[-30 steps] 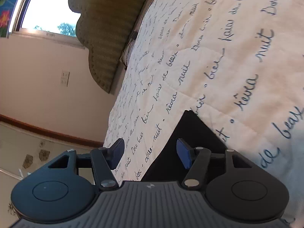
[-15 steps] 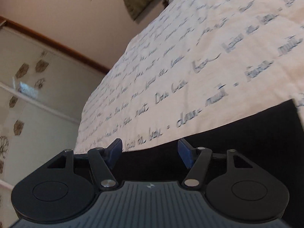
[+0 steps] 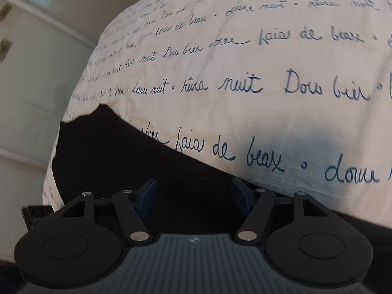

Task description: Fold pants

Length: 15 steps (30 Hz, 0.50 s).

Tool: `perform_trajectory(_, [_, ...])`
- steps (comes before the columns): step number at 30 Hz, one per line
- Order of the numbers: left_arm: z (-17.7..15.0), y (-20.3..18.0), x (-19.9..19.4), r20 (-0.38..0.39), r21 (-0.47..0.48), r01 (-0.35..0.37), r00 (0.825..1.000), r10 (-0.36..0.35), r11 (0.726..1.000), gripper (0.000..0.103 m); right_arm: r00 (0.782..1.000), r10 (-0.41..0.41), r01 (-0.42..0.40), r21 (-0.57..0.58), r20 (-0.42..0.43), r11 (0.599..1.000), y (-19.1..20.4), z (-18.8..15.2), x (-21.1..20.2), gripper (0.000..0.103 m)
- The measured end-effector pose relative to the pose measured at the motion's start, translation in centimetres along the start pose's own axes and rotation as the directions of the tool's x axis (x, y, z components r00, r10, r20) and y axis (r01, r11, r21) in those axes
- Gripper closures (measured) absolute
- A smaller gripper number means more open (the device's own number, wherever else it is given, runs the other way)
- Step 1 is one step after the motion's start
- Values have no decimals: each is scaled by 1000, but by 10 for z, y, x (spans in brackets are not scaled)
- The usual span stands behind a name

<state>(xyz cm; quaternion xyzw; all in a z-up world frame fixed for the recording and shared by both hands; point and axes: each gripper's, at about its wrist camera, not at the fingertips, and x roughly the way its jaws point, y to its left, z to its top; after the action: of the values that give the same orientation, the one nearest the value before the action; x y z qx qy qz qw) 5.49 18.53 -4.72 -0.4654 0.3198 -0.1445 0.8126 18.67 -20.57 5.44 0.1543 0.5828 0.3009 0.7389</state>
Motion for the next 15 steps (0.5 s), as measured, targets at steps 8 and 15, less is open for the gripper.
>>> perform_trajectory(8, [0,2,0,1,-7,13,1000,-13,1000,86,982,-23,-30,-278,-186,960,26,13,2,38])
perform_trajectory(15, [-1,2,1,3,-7,17,1000,-17,1000,86,950,124,-204,-271,-286,941,8,28,12,38])
